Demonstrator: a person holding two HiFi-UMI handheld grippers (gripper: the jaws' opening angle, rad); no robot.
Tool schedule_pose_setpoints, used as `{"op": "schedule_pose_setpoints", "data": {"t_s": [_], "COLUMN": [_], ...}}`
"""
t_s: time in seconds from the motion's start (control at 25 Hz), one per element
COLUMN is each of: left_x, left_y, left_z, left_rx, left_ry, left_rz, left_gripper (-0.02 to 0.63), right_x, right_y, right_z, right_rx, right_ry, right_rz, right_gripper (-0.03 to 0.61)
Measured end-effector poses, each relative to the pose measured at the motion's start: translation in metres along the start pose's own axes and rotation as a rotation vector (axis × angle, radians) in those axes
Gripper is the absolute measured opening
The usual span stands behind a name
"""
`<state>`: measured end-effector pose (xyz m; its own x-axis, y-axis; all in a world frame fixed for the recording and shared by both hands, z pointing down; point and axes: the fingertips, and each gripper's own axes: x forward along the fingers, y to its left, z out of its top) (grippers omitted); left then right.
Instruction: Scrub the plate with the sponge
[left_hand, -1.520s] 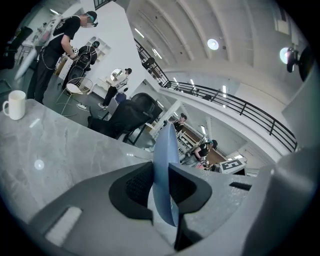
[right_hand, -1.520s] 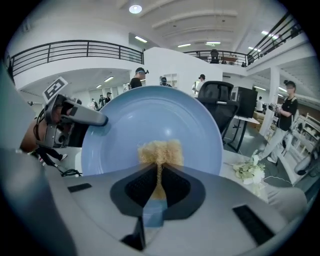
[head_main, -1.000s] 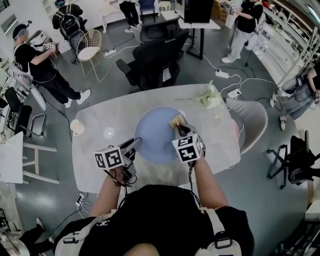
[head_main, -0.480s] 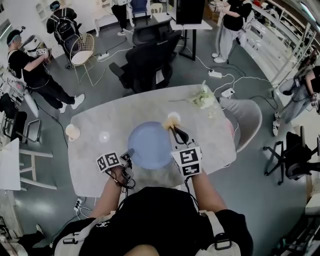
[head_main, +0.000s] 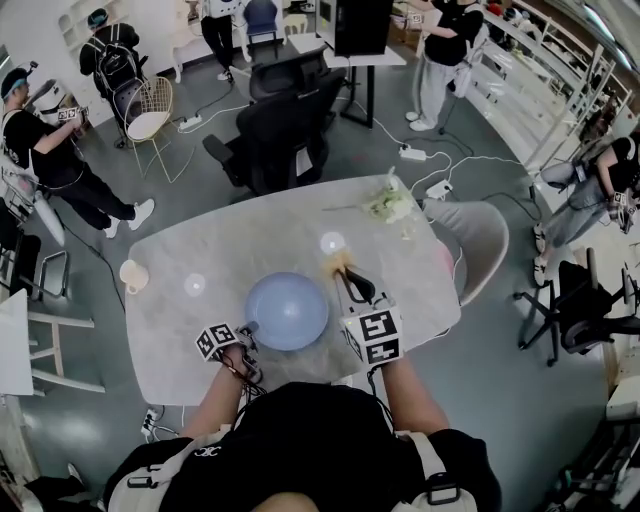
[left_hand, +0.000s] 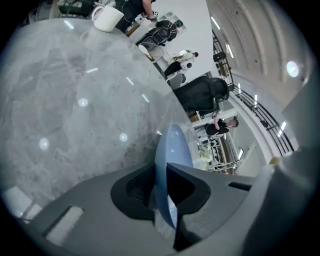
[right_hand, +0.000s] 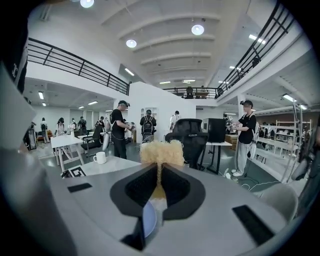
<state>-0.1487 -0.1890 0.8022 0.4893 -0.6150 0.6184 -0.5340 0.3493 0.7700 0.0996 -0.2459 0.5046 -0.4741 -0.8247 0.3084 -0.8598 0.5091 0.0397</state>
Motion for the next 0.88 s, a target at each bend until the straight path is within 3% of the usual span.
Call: {"op": "schedule_pose_setpoints", "data": {"t_s": [0.16,0.32,0.6,0.76,0.88], "left_x": [0.007,0.012,-0.007,-0.048,-0.079], "left_y": [0.015,0.039,0.011,-0.049,-0.124], "left_z": [-0.006,-0.012,0.018,0.067,0.096], "left_rx": [-0.009,0.016,0.424,0.687,0.826], "left_ry": [0.011,0.024,-0.095,-0.347,-0.535], "left_rz": [0.050,0.183,0.377,0.401,0.297], "left_gripper": [0.051,0.050,0.049,0.048,0.048], "right_x": [-0.003,-0.001,0.004,0.010,0.014], "right_y": [-0.001,0.002,0.008,0.008,0.009], "right_z": [-0.003,-0.007,-0.010,0.001,0.014], "right_rx": [0.011,0.013,0.007,0.010,0.024], "right_ry": [0.001,0.020,0.016,-0.015,-0.062], "right_rz": [-0.007,0.006,0.025,0.027,0.017], "right_gripper": [0.028,0.028,0.028,0.028,0.028]}}
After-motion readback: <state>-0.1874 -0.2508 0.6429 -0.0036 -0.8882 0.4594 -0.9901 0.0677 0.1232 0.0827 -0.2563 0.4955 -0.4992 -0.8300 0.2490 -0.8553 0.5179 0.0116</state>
